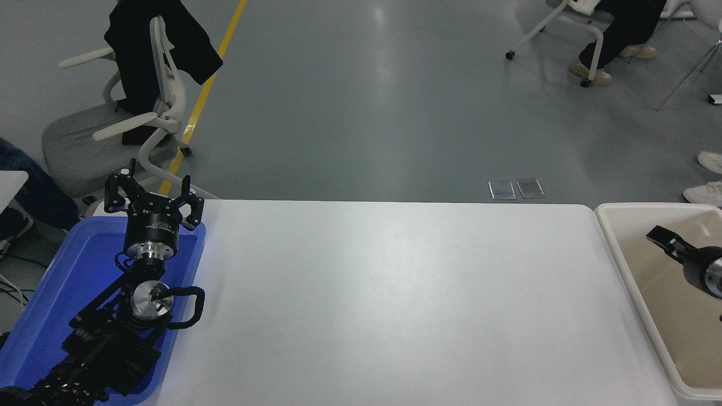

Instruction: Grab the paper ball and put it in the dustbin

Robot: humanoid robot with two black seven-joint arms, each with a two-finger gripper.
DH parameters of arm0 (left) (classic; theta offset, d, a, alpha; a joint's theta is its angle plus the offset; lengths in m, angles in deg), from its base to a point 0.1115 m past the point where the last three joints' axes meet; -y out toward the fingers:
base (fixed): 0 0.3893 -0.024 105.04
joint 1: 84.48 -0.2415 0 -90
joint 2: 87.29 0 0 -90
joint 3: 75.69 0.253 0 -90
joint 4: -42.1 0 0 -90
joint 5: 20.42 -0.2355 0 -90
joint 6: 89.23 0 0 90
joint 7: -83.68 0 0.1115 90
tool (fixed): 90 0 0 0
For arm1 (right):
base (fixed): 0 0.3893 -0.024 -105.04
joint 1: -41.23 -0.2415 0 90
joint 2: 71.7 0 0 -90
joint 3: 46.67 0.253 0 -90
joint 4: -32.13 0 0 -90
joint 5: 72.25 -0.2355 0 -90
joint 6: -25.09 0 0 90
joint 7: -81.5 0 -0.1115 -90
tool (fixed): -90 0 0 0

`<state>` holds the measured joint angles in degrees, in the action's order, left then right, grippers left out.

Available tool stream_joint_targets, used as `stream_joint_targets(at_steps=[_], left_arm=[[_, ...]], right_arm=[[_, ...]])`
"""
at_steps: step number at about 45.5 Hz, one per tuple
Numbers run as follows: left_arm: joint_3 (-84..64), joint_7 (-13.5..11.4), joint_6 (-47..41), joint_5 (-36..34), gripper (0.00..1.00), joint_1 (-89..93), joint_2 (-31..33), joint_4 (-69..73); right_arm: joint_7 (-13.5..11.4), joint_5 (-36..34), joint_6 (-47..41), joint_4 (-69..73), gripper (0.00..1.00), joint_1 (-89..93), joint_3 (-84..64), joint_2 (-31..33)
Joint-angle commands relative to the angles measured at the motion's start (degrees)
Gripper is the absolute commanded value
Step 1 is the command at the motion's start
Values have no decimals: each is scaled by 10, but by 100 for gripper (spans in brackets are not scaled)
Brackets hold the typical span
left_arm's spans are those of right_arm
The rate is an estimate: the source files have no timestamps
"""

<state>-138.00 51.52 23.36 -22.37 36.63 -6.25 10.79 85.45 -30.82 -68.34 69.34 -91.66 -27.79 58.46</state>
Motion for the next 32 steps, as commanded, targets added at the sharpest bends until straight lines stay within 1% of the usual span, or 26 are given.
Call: stream_joint_targets(at_steps=[1,9,17,22,32], left_arm=[[0,1,0,0,99,0,0,-1],[0,0,0,0,99,0,0,0],[0,0,0,0,99,0,0,0],[0,0,0,0,99,0,0,0],[0,0,0,0,99,0,0,-1]], right_arm=[[1,-28,-2,88,100,-1,100,5],[3,-151,-2,108,100,-12,109,-24],[5,-269,-2,108,100,-17,114,-73],[5,-314,-3,108,100,-18,129,-99],[5,-368,-8,96,100,-10,220,-153]])
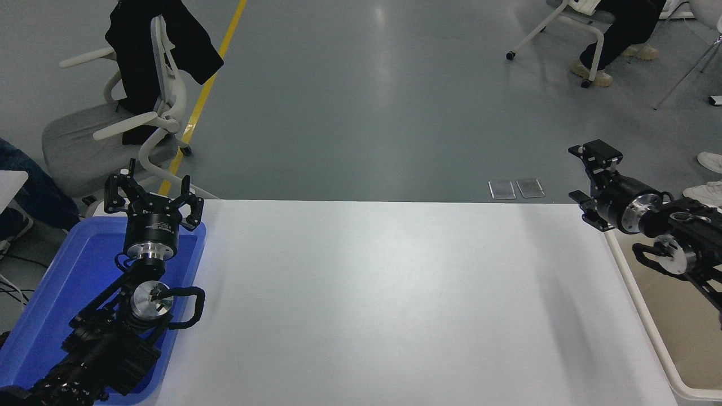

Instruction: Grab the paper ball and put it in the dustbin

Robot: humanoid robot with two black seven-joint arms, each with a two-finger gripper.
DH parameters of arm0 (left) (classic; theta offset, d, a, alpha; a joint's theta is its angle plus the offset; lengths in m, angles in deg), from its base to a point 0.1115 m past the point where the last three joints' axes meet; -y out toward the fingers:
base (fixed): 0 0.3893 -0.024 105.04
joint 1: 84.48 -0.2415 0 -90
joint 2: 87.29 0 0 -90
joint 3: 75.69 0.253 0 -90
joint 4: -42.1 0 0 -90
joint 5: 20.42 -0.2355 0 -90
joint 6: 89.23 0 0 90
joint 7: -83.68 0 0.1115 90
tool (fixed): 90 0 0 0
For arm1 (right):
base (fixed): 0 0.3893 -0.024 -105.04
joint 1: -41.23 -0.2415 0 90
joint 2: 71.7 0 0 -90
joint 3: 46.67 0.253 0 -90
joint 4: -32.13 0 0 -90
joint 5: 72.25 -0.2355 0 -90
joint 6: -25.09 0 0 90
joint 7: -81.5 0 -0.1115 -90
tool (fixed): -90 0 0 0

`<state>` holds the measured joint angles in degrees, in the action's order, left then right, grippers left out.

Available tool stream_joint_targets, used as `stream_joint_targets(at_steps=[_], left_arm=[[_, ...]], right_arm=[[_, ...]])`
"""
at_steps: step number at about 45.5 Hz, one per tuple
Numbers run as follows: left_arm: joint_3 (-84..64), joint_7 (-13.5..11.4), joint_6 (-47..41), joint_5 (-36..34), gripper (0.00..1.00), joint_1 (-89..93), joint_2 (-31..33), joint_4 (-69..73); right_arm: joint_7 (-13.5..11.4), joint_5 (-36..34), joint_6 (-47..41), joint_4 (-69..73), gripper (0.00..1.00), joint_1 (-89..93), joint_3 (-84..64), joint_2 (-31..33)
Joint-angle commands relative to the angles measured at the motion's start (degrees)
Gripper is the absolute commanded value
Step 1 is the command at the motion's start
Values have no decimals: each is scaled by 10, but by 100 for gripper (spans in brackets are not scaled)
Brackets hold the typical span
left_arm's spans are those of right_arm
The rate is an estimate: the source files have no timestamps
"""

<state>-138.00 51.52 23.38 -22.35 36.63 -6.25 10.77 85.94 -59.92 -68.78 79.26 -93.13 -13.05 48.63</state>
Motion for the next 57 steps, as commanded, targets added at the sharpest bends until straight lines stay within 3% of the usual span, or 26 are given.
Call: stream_joint_targets(at_steps=[1,12,33,46,57], left_arm=[[0,0,1,0,99,0,0,0],[0,0,0,0,99,0,0,0],[0,0,1,0,99,0,0,0],[0,0,0,0,99,0,0,0],[0,0,0,0,99,0,0,0]], right_arm=[[1,-83,-3,-4,100,5,79,-58],[1,-146,-16,-19,100,18,121,-97],[1,-232,-162,-114,100,63,136,-108],[1,-284,-178,-127,100,82,145,-108],[1,-289,-193,-127,100,103,148,-125]])
